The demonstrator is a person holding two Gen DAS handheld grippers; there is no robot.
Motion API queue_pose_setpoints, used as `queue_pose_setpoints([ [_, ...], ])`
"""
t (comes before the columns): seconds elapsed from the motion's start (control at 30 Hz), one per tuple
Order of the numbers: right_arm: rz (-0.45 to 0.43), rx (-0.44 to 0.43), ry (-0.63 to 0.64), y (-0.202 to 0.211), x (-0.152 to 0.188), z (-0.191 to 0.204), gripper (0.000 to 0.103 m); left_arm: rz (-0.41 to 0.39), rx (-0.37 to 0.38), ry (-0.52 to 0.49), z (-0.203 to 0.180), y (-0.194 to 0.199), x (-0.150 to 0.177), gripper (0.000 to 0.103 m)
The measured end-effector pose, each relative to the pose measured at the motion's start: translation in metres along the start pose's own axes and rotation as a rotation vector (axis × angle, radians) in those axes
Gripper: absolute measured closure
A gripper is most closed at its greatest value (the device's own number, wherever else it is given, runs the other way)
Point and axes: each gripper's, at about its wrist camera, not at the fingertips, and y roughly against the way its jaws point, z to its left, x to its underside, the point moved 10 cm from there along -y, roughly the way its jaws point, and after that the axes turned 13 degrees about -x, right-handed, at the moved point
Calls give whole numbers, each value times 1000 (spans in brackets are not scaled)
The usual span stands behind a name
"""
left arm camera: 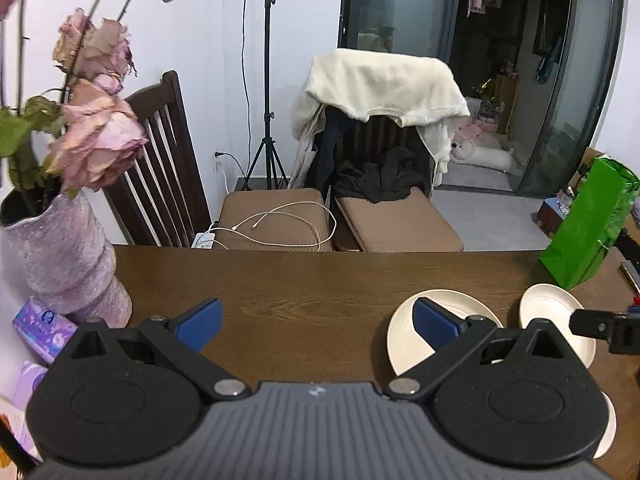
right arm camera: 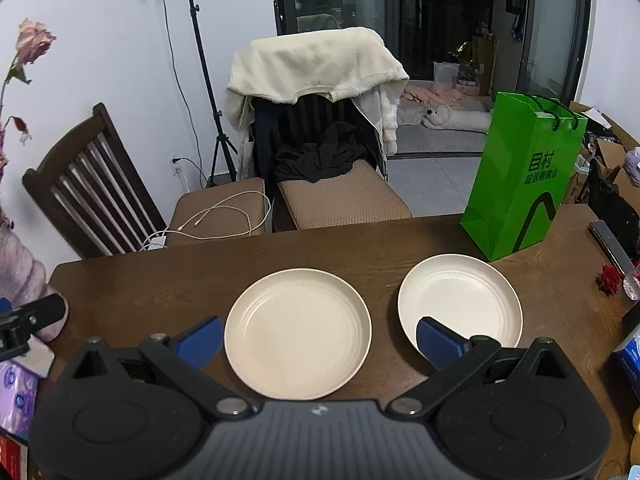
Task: Organize plates and bowls
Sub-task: 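Move both open grippers past the bowls toward another cream plate, then close both grippers on the rim of the second cream plate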
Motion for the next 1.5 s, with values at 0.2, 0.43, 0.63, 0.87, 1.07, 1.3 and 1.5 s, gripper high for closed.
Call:
queue_pose_setpoints([
  [0.2,21,16,1,-24,-11,-4,0,28,2,8,-3,-32,-10,0],
  [0.43,26,13,-22,-47,-14,-14,0,40,8,-25,-18,-61,-15,0],
  [0.63,32,3,-63,-67,-15,-33,0,65,5,-37,-29,-87,-15,0],
  [0.87,39,-3,-105,-81,-13,-54,1,100,20,-55,-49,-106,-7,0],
  [1.07,65,-19,-125,-95,-3,-64,6,151,51,-71,-70,-122,10,0],
  [1.3,120,-34,-150,-117,18,-72,16,221,71,-88,-87,-145,32,0],
  [1.5,161,-26,-181,-137,37,-83,27,275,82,-92,-99,-168,50,0],
])
